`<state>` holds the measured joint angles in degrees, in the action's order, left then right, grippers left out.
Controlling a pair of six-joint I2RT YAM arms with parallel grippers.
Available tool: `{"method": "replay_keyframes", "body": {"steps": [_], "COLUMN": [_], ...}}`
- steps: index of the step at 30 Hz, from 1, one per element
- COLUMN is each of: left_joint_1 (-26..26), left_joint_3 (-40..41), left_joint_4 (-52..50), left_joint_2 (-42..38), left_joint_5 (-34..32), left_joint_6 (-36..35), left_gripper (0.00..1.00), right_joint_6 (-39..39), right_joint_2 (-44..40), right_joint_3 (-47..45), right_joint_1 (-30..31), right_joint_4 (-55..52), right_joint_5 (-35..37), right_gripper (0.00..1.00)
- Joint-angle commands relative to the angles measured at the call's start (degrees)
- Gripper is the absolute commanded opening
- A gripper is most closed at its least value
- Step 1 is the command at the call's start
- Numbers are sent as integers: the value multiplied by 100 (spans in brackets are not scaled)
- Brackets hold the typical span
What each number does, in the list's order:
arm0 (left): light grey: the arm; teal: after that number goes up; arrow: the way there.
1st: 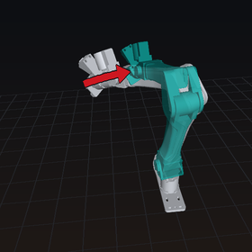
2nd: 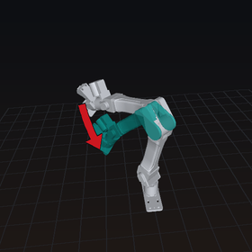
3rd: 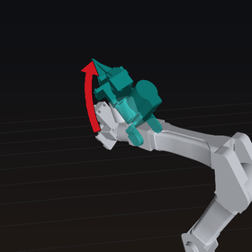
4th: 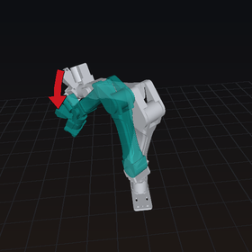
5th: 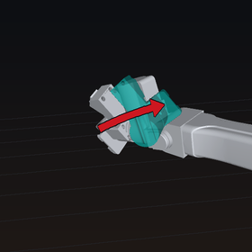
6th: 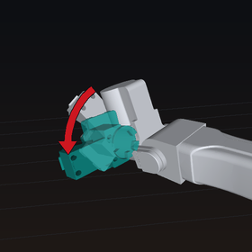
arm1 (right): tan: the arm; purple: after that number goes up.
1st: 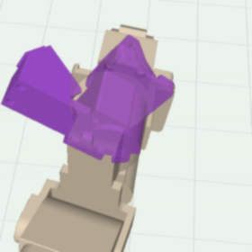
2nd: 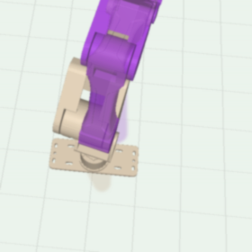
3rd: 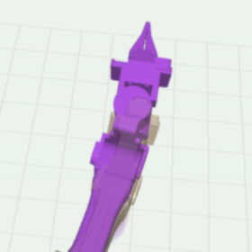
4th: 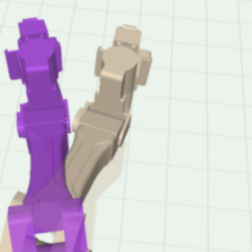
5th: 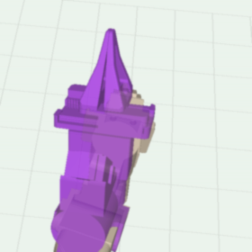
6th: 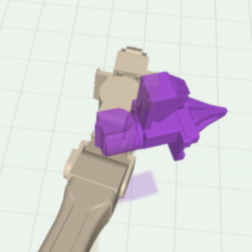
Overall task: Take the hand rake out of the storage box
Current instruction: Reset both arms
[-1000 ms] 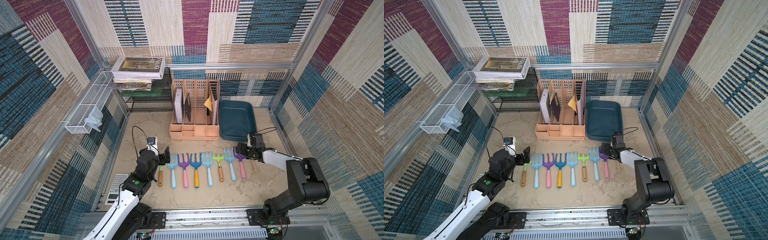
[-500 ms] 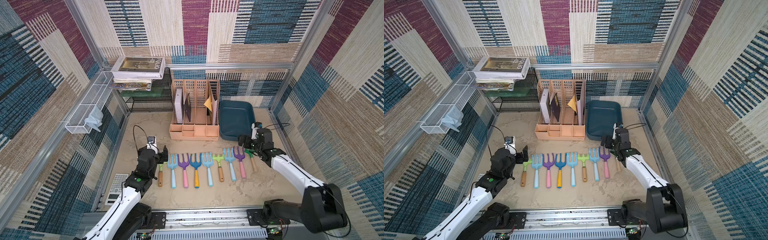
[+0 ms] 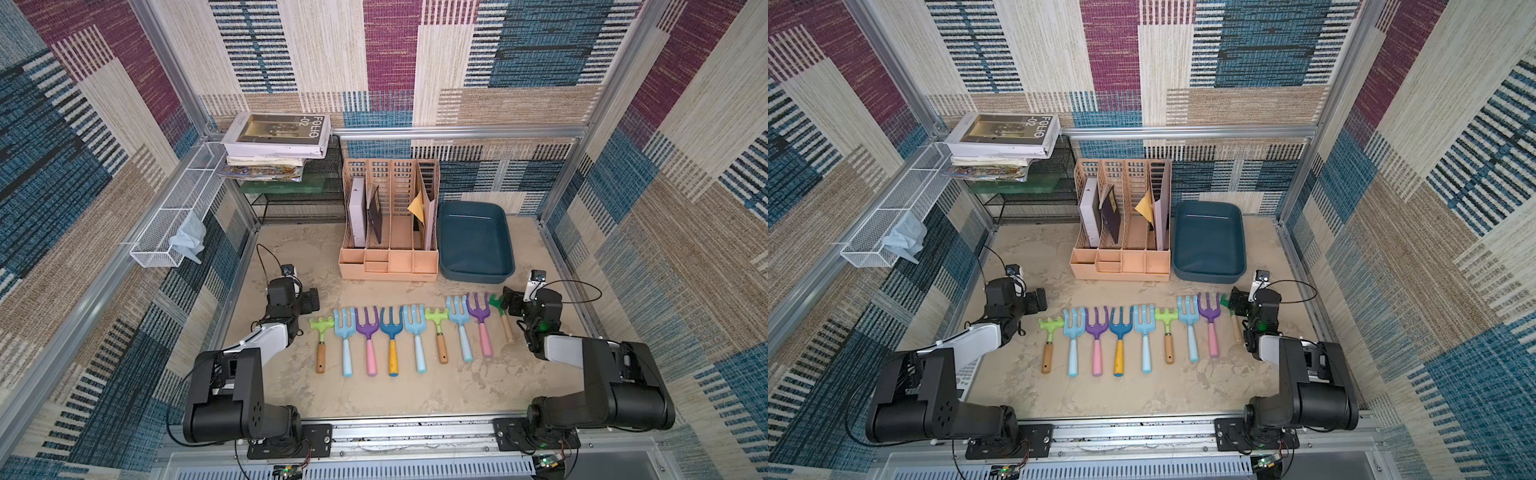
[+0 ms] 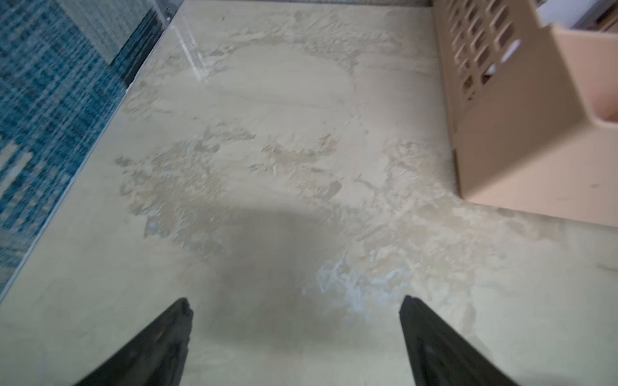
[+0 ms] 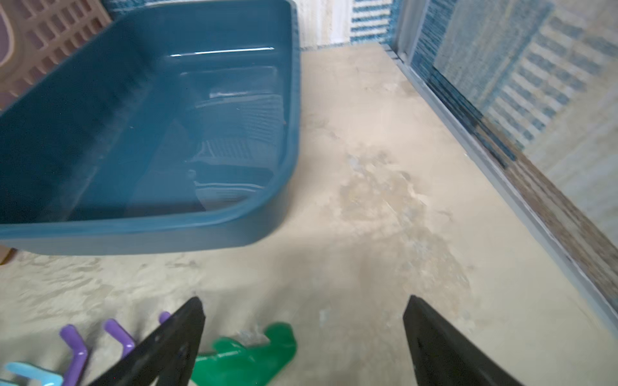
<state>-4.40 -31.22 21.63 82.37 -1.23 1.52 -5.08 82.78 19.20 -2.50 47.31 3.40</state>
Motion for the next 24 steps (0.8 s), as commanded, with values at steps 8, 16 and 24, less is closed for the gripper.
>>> {"method": "replay_keyframes", "body": {"steps": [8,16,24], "left_joint_1": [10,40,45], "left_joint_3": [266,310,310], "left_joint_4": [1517,1551,1555], "left_joint_2": [533,497,488], "left_joint_5": [1029,996,994], "left_joint_6": [-229,-238,-240], "left_gripper": [99,99,99], "right_joint_6": [426,394,397], "right_joint_2": [273,239,229], "right_joint_3": [-334,-373,-373], "right_joint_1": [217,185,180], "right_joint_4": [1558,1592,1597], "right_joint_5": [314,240,240], "right_gripper": [96,96,96]}}
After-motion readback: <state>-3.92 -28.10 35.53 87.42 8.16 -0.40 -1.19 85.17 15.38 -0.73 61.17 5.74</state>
